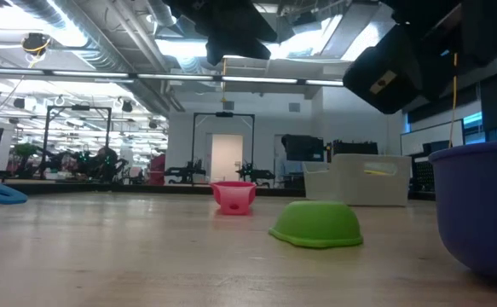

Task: Nest measuring cups in basket
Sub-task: Stack the dark blue measuring cup on top of the yellow measuring cup in the grey bin

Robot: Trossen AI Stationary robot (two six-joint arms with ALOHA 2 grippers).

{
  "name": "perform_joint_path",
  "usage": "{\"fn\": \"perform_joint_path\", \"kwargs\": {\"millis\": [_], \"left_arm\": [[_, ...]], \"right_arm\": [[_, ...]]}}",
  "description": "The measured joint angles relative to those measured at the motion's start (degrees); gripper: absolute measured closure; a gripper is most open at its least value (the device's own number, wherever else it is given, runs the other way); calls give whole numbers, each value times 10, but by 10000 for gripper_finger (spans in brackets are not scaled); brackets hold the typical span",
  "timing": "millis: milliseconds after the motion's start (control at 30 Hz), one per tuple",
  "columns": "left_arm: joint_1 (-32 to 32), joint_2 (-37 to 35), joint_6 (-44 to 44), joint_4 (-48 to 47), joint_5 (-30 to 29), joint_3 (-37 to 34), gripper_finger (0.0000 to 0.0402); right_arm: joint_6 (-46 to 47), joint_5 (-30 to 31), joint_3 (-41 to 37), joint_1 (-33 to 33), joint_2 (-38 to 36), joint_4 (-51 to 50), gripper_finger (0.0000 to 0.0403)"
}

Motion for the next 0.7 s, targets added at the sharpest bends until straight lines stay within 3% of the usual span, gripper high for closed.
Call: {"fn": "perform_joint_path", "kwargs": {"millis": [700], "left_arm": [[0, 0, 0, 0, 0, 0, 234]], "right_arm": [[-22, 25, 0, 10, 88, 38, 263]]}}
